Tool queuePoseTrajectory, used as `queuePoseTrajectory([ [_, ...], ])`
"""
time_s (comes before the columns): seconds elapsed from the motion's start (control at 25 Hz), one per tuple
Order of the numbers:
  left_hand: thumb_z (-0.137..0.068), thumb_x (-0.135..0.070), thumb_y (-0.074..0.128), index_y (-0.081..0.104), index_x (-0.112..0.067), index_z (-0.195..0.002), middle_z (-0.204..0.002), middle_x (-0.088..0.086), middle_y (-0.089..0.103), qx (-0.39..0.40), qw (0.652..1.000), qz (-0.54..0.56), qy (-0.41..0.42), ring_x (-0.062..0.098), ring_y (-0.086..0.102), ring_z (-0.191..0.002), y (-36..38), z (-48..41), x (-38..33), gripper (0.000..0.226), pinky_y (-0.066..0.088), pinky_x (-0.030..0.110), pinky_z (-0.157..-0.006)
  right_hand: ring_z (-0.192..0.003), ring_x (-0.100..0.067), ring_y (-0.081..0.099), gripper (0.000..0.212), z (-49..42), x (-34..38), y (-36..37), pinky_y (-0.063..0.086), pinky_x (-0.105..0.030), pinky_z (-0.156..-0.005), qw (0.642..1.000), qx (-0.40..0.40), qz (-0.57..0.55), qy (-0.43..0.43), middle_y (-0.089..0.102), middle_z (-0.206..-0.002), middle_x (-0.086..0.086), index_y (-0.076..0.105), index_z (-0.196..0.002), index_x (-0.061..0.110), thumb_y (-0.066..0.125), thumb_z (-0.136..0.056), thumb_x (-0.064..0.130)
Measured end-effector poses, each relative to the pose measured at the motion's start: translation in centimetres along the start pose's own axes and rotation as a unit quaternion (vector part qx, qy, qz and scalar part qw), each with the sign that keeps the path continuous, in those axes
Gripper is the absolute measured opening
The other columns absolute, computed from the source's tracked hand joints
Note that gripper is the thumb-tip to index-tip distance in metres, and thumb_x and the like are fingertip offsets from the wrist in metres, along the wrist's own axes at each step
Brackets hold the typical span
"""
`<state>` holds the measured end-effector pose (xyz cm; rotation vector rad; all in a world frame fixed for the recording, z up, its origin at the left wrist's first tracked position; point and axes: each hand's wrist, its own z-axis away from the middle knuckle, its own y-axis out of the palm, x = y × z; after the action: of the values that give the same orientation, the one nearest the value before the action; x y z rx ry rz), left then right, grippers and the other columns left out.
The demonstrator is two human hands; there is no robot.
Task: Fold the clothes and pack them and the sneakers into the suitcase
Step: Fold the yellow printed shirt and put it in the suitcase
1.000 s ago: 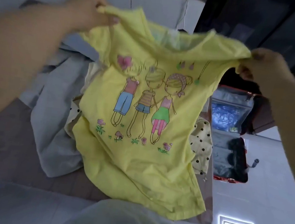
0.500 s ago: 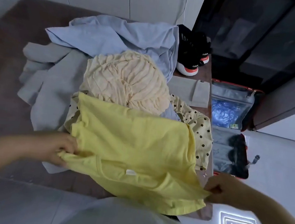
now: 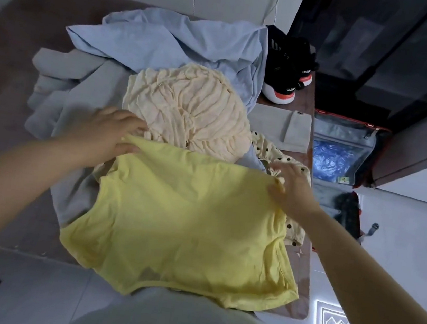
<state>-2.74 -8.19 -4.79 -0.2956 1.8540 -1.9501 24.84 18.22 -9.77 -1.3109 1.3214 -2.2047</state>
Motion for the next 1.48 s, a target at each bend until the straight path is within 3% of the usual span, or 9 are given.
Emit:
queuePoseTrajectory([
  [0.12,-0.085,-0.039,0.061,0.060,-0.024,-0.113,-0.108,-0.007,0.059,0.127,0.990,-0.058,-0.030,0.019,0.049,-0.110,-0.3,-1.4,0.3,0.031,0.025,0.026,-0.082,-0.111,-0.016,0.047,0.048,-3.3,0.5,-0.1,0.039,-0.025,-0.091,0.983,0.182,-0.011,0.029,0.051,-0.115,0.009,0.049,-0.128,0.029,0.067,-0.083,0.023],
  [0.2,-0.083,-0.030,0.067,0.066,-0.017,-0.097,-0.090,-0.003,0.061,0.128,0.989,0.038,-0.056,0.023,0.056,-0.097,-1.1,-1.5,0.3,0.020,0.032,0.030,-0.075,-0.086,-0.018,0.052,0.011,-3.5,0.2,-0.9,0.038,-0.021,-0.068,0.973,0.217,0.077,-0.007,0.056,-0.084,0.009,0.059,-0.083,0.029,0.070,-0.081,0.031],
  [0.44,-0.067,-0.035,0.075,0.063,-0.019,-0.070,-0.064,-0.002,0.057,-0.019,0.954,0.279,-0.109,0.006,0.046,-0.060,-7.2,-2.6,1.8,0.020,0.037,0.014,-0.056,-0.076,-0.006,0.060,0.062,-3.2,-1.0,-10.3,0.044,-0.021,-0.077,0.979,0.191,-0.045,0.063,0.067,-0.081,0.005,0.067,-0.085,0.022,0.074,-0.048,0.071],
  [0.64,-0.054,-0.052,0.081,0.063,-0.028,-0.066,-0.067,-0.008,0.059,-0.038,0.910,0.394,-0.123,0.007,0.055,-0.068,-8.6,-4.2,4.7,0.032,0.049,0.008,-0.060,-0.054,-0.001,0.054,0.017,-2.8,0.4,-13.1,0.047,-0.010,-0.054,0.941,0.126,-0.311,0.037,0.055,-0.060,0.007,0.058,-0.063,0.022,0.075,-0.067,0.023],
  [0.88,-0.082,-0.017,0.066,0.055,-0.016,-0.069,-0.052,-0.014,0.056,-0.044,0.897,0.407,-0.165,-0.001,0.051,-0.052,-7.1,-6.6,4.4,0.017,0.044,0.011,-0.054,-0.049,-0.006,0.049,0.049,-5.3,0.0,-10.3,0.044,-0.017,-0.049,0.860,0.044,-0.501,0.086,0.047,-0.051,0.009,0.038,-0.055,0.023,0.042,-0.088,-0.013],
  [1.12,-0.088,-0.014,0.062,0.061,0.000,-0.109,-0.107,0.012,0.062,-0.055,0.875,0.420,-0.235,0.010,0.055,-0.076,-3.2,-9.4,5.1,0.025,0.049,0.020,-0.072,-0.048,-0.001,0.052,0.025,-9.5,-1.4,-7.7,0.038,-0.015,-0.047,0.893,-0.250,-0.285,0.243,0.055,-0.066,0.004,0.052,-0.073,0.021,0.057,-0.084,-0.001],
  [1.28,-0.090,-0.025,0.060,0.060,-0.005,-0.115,-0.102,0.005,0.064,-0.018,0.851,0.448,-0.272,0.008,0.057,-0.076,-2.3,-9.6,4.3,0.032,0.050,0.020,-0.068,-0.079,-0.019,0.055,0.024,-7.6,2.7,-1.8,0.042,-0.023,-0.064,0.986,-0.124,-0.096,0.059,0.058,-0.091,-0.002,0.063,-0.095,0.013,0.053,-0.081,-0.004],
  [1.4,-0.086,-0.027,0.064,0.063,-0.005,-0.108,-0.105,0.009,0.065,0.040,0.811,0.494,-0.310,0.015,0.060,-0.081,-2.5,-8.5,4.3,0.031,0.050,0.024,-0.078,-0.104,-0.029,0.054,0.039,-5.0,7.1,4.6,0.042,-0.034,-0.093,0.996,0.081,0.007,-0.021,0.057,-0.114,-0.012,0.060,-0.117,0.009,0.059,-0.078,0.007],
  [1.48,-0.083,-0.027,0.067,0.065,-0.010,-0.103,-0.105,0.007,0.067,0.082,0.822,0.479,-0.298,0.013,0.062,-0.081,-2.8,-7.3,4.3,0.026,0.051,0.021,-0.073,-0.105,-0.035,0.051,0.047,-3.0,10.2,7.2,0.040,-0.038,-0.095,0.998,0.021,0.050,-0.032,0.053,-0.118,-0.014,0.053,-0.122,0.008,0.060,-0.075,0.011],
])
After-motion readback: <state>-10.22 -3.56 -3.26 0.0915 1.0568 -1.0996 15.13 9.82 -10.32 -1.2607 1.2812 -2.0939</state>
